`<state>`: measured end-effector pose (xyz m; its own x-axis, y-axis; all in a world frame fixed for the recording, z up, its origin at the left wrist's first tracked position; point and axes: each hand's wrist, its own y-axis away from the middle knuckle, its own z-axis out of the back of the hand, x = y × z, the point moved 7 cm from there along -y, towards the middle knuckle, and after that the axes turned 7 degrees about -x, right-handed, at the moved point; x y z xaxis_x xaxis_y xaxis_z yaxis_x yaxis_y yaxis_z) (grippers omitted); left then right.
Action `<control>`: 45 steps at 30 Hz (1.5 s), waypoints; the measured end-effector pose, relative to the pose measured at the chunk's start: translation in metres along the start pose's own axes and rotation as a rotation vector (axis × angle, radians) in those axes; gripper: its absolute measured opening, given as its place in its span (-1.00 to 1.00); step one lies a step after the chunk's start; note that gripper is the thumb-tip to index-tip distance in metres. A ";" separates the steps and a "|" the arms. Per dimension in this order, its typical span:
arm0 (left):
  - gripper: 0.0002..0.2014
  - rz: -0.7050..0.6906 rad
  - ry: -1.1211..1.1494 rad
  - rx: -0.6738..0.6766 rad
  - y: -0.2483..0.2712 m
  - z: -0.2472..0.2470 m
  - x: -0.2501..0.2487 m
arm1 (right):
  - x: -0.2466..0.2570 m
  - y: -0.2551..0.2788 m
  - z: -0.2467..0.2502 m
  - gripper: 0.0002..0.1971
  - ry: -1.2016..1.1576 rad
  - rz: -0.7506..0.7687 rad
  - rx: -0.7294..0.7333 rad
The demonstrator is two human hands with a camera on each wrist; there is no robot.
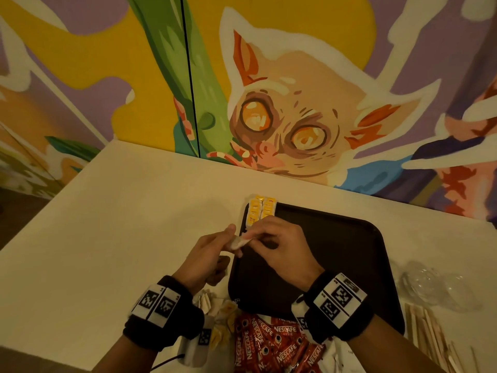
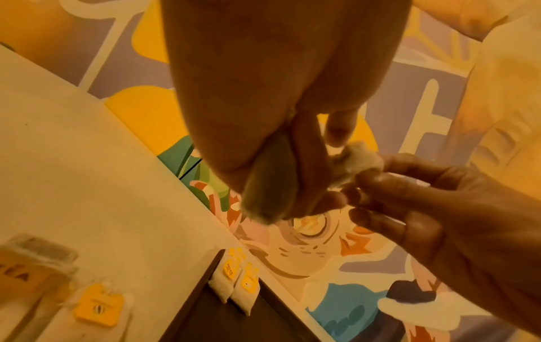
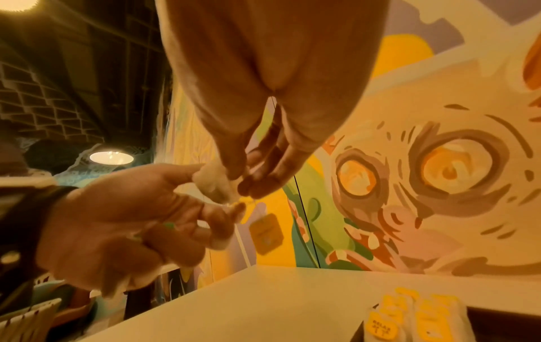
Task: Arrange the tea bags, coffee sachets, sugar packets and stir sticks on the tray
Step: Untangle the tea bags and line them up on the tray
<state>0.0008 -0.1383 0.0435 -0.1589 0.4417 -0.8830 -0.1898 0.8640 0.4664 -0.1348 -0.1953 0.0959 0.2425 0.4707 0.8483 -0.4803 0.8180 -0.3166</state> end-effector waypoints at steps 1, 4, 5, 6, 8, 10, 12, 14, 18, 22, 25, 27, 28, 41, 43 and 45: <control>-0.52 -0.004 0.003 0.024 0.002 -0.002 -0.002 | 0.001 0.001 0.001 -0.83 0.011 0.025 -0.005; -0.70 -0.052 0.002 0.059 0.005 -0.003 -0.007 | 0.004 0.004 0.004 -0.81 0.019 0.067 -0.034; -0.75 -0.081 -0.008 0.053 0.005 -0.002 -0.009 | 0.005 0.005 0.005 -0.81 0.013 0.072 -0.045; -0.80 -0.117 -0.022 0.037 0.005 -0.001 -0.012 | 0.005 0.006 0.007 -0.80 0.006 0.075 -0.053; -0.87 -0.191 -0.051 -0.003 0.007 0.001 -0.019 | 0.006 0.008 0.007 -0.79 -0.017 0.074 -0.050; -0.90 -0.260 -0.083 -0.035 0.010 0.001 -0.027 | 0.005 0.010 0.008 -0.78 -0.062 0.059 -0.033; -0.90 -0.329 -0.105 -0.055 0.013 -0.001 -0.036 | 0.002 0.012 0.009 -0.76 -0.123 0.018 -0.022; -0.89 -0.377 -0.125 -0.039 0.016 -0.003 -0.044 | -0.004 0.013 0.012 -0.69 -0.181 -0.063 -0.030; -0.86 -0.409 -0.199 0.032 0.020 -0.008 -0.050 | -0.012 0.010 0.004 -0.50 -0.236 -0.199 0.076; -0.85 -0.397 -0.204 0.060 0.023 -0.010 -0.052 | -0.002 0.006 -0.007 -0.56 -0.305 -0.178 0.175; -0.84 -0.341 -0.167 0.048 0.020 -0.003 -0.048 | 0.000 0.004 -0.006 -0.66 -0.362 -0.233 0.099; -0.84 -0.333 -0.178 0.036 0.018 0.002 -0.046 | -0.005 0.004 -0.004 -0.74 -0.349 -0.271 0.058; -0.84 -0.334 -0.187 0.030 0.017 0.004 -0.046 | -0.008 0.004 -0.003 -0.78 -0.329 -0.280 0.054; -0.88 -0.370 -0.128 -0.113 0.011 0.012 -0.046 | -0.028 0.022 -0.007 -0.78 -0.223 -0.388 0.233; -0.90 -0.400 -0.124 -0.146 0.011 0.013 -0.047 | -0.029 0.024 -0.003 -0.78 -0.229 -0.399 0.212; -0.92 -0.431 -0.106 -0.183 0.010 0.016 -0.047 | -0.028 0.023 0.003 -0.80 -0.283 -0.424 0.161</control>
<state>0.0215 -0.1462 0.0885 0.0699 0.0834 -0.9941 -0.3856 0.9213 0.0502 -0.1546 -0.1908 0.0661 0.2169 -0.0158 0.9761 -0.5182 0.8455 0.1288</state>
